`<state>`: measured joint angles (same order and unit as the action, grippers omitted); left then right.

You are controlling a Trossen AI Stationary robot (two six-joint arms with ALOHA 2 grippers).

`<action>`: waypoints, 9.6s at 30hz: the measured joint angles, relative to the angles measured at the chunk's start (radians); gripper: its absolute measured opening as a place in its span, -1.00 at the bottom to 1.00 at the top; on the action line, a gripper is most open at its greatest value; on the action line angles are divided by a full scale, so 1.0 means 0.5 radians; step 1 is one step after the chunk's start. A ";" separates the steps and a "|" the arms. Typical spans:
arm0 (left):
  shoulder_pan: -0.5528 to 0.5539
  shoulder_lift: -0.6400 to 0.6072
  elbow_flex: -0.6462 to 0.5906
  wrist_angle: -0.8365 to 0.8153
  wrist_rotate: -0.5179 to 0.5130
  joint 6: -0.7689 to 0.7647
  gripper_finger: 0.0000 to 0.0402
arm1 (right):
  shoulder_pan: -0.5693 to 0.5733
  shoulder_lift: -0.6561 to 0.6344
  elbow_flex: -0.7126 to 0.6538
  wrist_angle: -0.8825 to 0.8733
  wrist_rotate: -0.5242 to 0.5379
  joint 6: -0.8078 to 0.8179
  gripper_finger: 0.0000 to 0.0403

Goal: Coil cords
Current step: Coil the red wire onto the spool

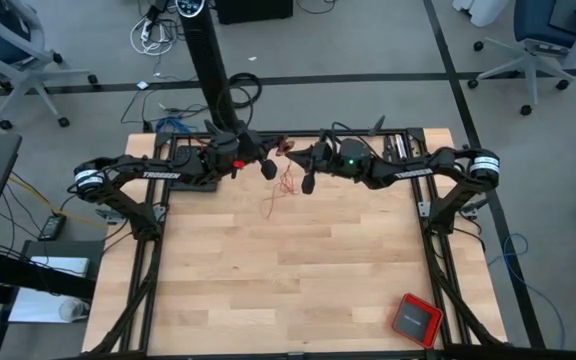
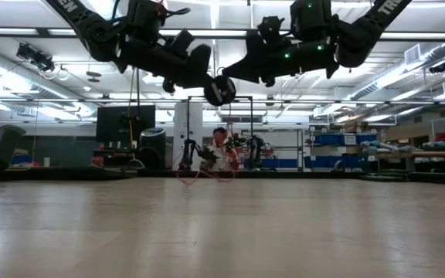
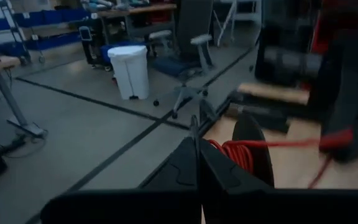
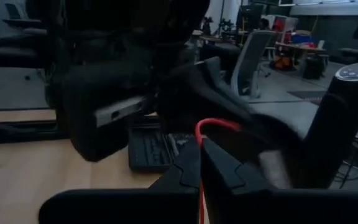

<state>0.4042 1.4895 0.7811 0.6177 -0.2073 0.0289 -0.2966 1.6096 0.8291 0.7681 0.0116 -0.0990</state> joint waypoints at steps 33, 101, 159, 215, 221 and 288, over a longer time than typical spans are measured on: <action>-0.001 0.050 0.000 0.298 0.073 -0.821 -1.00 | 0.006 0.017 0.134 -0.290 0.017 -0.030 -1.00; 0.079 0.053 0.002 0.457 0.570 -0.440 -1.00 | -0.229 0.051 -0.011 -0.619 -0.521 -0.069 -0.49; 0.121 0.056 0.001 0.197 0.662 0.014 -1.00 | -0.293 -0.225 -0.008 -0.961 -0.030 -0.255 -0.99; -0.076 -0.009 0.001 0.471 0.409 -0.132 -1.00 | -0.035 0.095 -0.077 -0.760 -0.099 0.007 -0.74; -0.076 -0.051 0.001 0.499 0.486 -0.143 -1.00 | -0.035 -0.006 -0.078 -0.873 -0.109 -0.012 -0.69; -0.064 -0.260 0.001 0.556 0.341 -0.066 -1.00 | 0.345 0.078 -0.150 -0.184 -0.152 0.210 -0.62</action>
<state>0.3721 1.3594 0.7815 0.8955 -0.0370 -0.0040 -0.1239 1.6488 0.7540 0.6760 -0.0642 0.0060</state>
